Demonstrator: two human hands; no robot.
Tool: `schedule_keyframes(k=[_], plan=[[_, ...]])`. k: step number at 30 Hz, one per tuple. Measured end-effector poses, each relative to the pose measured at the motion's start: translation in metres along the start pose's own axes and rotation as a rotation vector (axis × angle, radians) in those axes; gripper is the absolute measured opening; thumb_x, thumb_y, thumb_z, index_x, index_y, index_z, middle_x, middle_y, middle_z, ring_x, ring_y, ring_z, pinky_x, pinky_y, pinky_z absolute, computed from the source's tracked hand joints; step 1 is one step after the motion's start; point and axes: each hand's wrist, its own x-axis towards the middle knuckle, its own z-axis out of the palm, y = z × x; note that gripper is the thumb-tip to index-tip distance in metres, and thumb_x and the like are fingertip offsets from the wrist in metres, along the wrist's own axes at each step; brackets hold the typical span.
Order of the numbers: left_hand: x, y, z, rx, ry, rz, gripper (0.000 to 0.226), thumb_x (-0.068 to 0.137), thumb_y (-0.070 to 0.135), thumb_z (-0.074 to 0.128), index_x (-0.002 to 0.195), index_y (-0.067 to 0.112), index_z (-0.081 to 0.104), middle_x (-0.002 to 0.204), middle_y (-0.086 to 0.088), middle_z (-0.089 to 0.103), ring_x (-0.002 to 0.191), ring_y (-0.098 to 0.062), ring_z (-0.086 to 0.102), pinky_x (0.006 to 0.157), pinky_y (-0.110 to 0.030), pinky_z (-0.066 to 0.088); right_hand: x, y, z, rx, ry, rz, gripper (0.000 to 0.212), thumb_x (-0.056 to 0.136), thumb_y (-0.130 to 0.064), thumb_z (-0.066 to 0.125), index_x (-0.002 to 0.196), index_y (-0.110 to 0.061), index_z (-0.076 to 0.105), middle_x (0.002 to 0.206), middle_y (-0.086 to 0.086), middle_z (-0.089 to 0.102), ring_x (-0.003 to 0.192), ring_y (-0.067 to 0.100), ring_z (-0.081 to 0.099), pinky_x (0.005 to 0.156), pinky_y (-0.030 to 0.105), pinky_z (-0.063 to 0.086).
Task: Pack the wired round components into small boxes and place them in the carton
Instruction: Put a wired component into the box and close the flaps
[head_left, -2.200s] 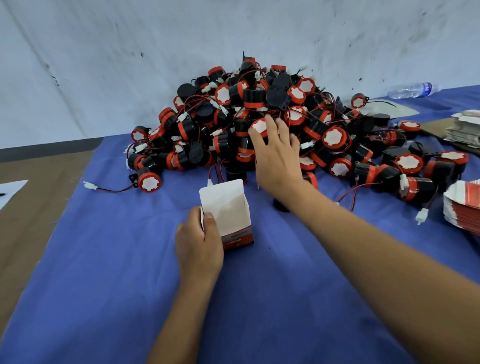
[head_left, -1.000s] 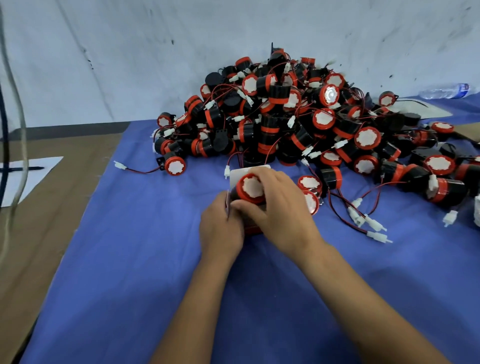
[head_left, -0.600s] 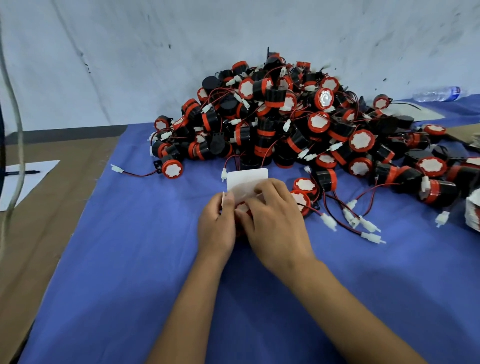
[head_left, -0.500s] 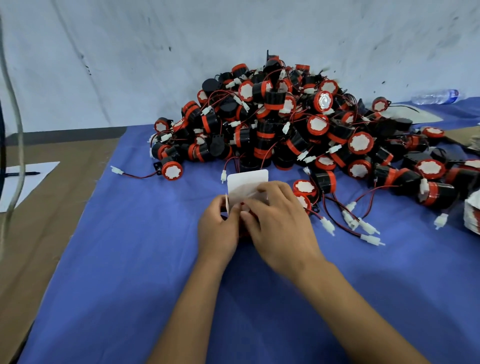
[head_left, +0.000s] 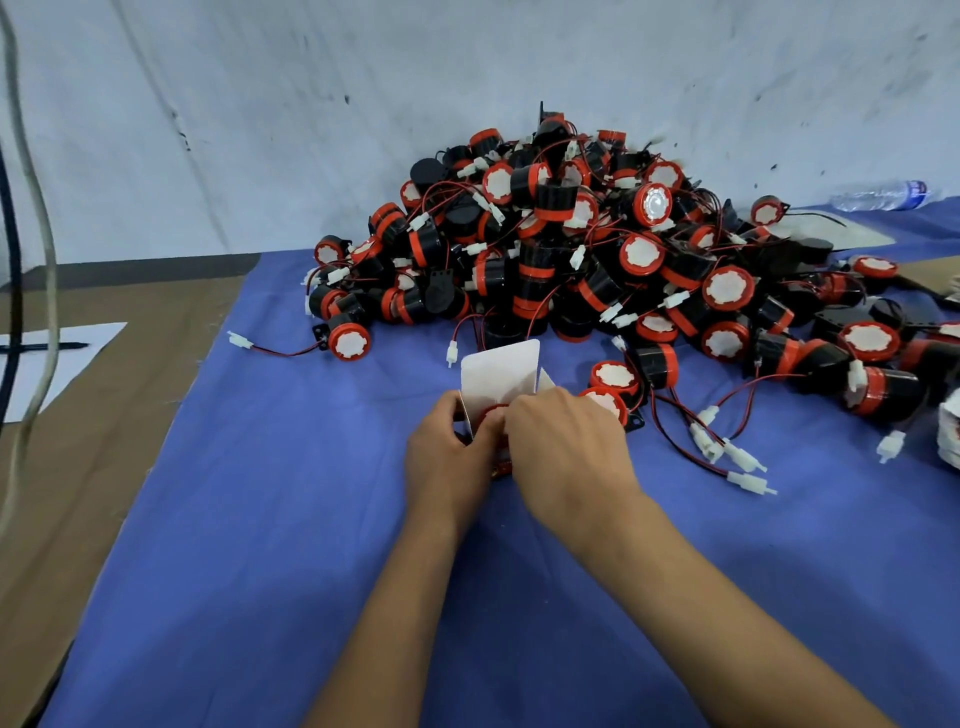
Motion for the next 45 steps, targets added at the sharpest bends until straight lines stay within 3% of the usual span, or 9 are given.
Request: schedule_keyframes(k=[8,12,17,20,26,30,36,40,45], plan=[[-0.001,-0.001,0.003,-0.028,-0.032,0.044,0.023,0.091,0.013,0.072,0.076,0.028,0.061,0.068,0.019,0.066,0.062,0.002,0.055,0.057,-0.012,0.041,0.013,-0.005,-0.007,0.1,-0.087,0.033,0.021,0.091,-0.007,0.055,0.08,-0.015,0.039,0.082,0.004,0.041,0.075,0.022,0.044,0.061,0.031,0.037],[0.003,0.0,0.002,-0.096,-0.031,-0.005,0.009,0.089,0.016,0.079,0.095,0.021,0.075,0.083,0.009,0.073,0.069,-0.008,0.063,0.065,-0.028,0.056,0.023,0.009,-0.01,0.307,0.127,0.113,0.029,0.08,0.004,0.057,0.067,-0.014,0.038,0.069,0.007,0.044,0.061,0.024,0.044,0.046,0.028,0.025],[0.004,0.002,0.0,-0.081,-0.029,-0.029,0.017,0.088,0.016,0.08,0.104,0.017,0.075,0.092,0.005,0.075,0.074,-0.013,0.066,0.072,-0.034,0.059,0.028,0.011,0.001,0.383,0.305,0.104,0.005,0.091,-0.008,0.059,0.089,-0.011,0.062,0.087,0.005,0.067,0.077,0.024,0.059,0.065,0.04,0.051],[0.004,0.003,0.0,-0.086,-0.028,-0.033,0.017,0.088,0.019,0.082,0.103,0.018,0.075,0.091,0.005,0.076,0.068,-0.006,0.066,0.069,-0.029,0.058,0.027,0.013,0.017,0.263,0.272,0.121,0.013,0.093,-0.013,0.063,0.105,-0.012,0.058,0.099,0.004,0.066,0.079,0.019,0.05,0.064,0.028,0.036],[0.002,0.003,0.001,-0.073,-0.023,-0.019,0.018,0.089,0.02,0.081,0.106,0.02,0.075,0.096,0.009,0.076,0.088,-0.013,0.071,0.073,-0.025,0.058,0.028,0.023,0.02,0.479,0.495,0.281,0.026,0.095,-0.018,0.069,0.103,-0.012,0.045,0.073,-0.002,0.052,0.061,0.012,0.047,0.049,0.018,0.029],[0.002,0.002,0.001,-0.082,-0.031,-0.033,0.017,0.09,0.021,0.08,0.105,0.021,0.074,0.096,0.009,0.076,0.091,-0.012,0.071,0.077,-0.032,0.06,0.032,0.032,0.022,0.559,0.499,0.331,0.017,0.1,-0.021,0.064,0.111,-0.011,0.058,0.073,0.006,0.063,0.068,0.023,0.061,0.059,0.037,0.051],[0.004,0.001,0.001,-0.06,-0.001,-0.045,0.019,0.088,0.026,0.082,0.105,0.021,0.073,0.096,0.012,0.075,0.089,-0.008,0.07,0.073,-0.025,0.058,0.026,0.029,0.026,0.643,0.632,0.211,0.004,0.095,-0.012,0.067,0.093,-0.009,0.065,0.075,0.001,0.067,0.068,0.017,0.062,0.063,0.041,0.054],[0.003,0.001,0.002,-0.08,-0.006,-0.044,0.018,0.088,0.027,0.083,0.102,0.022,0.074,0.094,0.011,0.077,0.082,-0.007,0.07,0.069,-0.022,0.056,0.016,0.023,0.025,0.595,0.64,0.109,0.019,0.091,-0.002,0.063,0.08,-0.013,0.051,0.062,-0.004,0.051,0.055,0.015,0.048,0.048,0.037,0.038],[0.005,0.002,0.003,-0.074,-0.056,-0.066,0.018,0.087,0.018,0.082,0.103,0.018,0.075,0.093,0.002,0.077,0.059,-0.006,0.066,0.057,-0.027,0.058,0.017,0.002,0.022,0.35,0.359,0.08,0.031,0.079,0.005,0.055,0.079,-0.019,0.036,0.058,-0.009,0.024,0.054,0.021,0.031,0.048,0.029,0.011]])
